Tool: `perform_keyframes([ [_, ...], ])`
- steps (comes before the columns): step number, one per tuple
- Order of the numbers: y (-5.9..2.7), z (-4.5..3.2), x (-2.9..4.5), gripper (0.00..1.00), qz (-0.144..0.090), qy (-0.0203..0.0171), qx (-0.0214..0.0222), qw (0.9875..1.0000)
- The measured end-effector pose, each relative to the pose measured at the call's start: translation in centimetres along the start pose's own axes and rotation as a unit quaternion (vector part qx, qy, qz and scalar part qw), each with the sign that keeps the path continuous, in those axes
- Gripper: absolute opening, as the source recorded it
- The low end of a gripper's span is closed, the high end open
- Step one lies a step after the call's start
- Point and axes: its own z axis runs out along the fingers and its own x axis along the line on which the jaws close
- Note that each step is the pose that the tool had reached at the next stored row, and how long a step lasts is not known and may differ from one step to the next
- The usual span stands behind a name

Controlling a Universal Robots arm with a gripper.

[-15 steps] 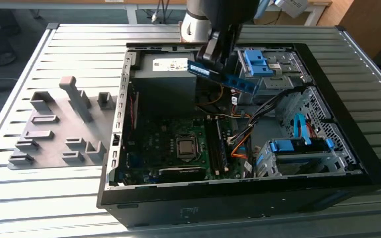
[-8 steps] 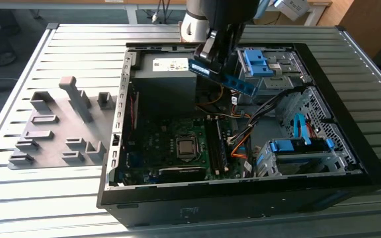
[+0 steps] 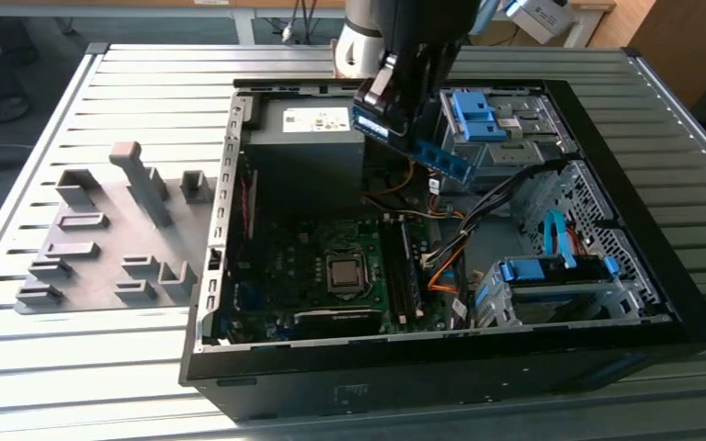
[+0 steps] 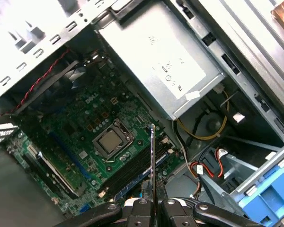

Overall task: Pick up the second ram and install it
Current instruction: 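Insert the second ram into the second slot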

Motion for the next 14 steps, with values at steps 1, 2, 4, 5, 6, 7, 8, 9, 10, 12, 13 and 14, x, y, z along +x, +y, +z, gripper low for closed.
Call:
perform_keyframes([
  [1, 0.01, 0.01, -0.01, 0.14, 0.006, 0.0000, 0.0002, 1.0000],
  [2, 0.02, 0.02, -0.02, 0.14, 0.011, 0.0000, 0.0004, 0.9999],
  [4, 0.03, 0.04, -0.04, 0.14, 0.023, 0.0001, 0.0008, 0.9997],
  [5, 0.04, 0.05, -0.05, 0.14, 0.028, 0.0001, 0.0010, 0.9996],
  [6, 0.05, 0.06, -0.07, 0.14, 0.034, 0.0001, 0.0012, 0.9994],
  [7, 0.06, 0.07, -0.08, 0.14, 0.039, 0.0001, 0.0014, 0.9992],
  [8, 0.07, 0.07, -0.09, 0.14, 0.044, 0.0001, 0.0016, 0.9990],
  [9, 0.07, 0.08, -0.11, 0.14, 0.050, 0.0001, 0.0018, 0.9988],
  [10, 0.08, 0.09, -0.12, 0.14, 0.055, 0.0001, 0.0020, 0.9985],
  [12, 0.10, 0.11, -0.15, 0.14, 0.066, 0.0000, 0.0024, 0.9978],
  [13, 0.11, 0.11, -0.17, 0.14, 0.071, 0.0001, 0.0026, 0.9975],
  [14, 0.12, 0.12, -0.19, 0.14, 0.076, 0.0001, 0.0028, 0.9971],
])
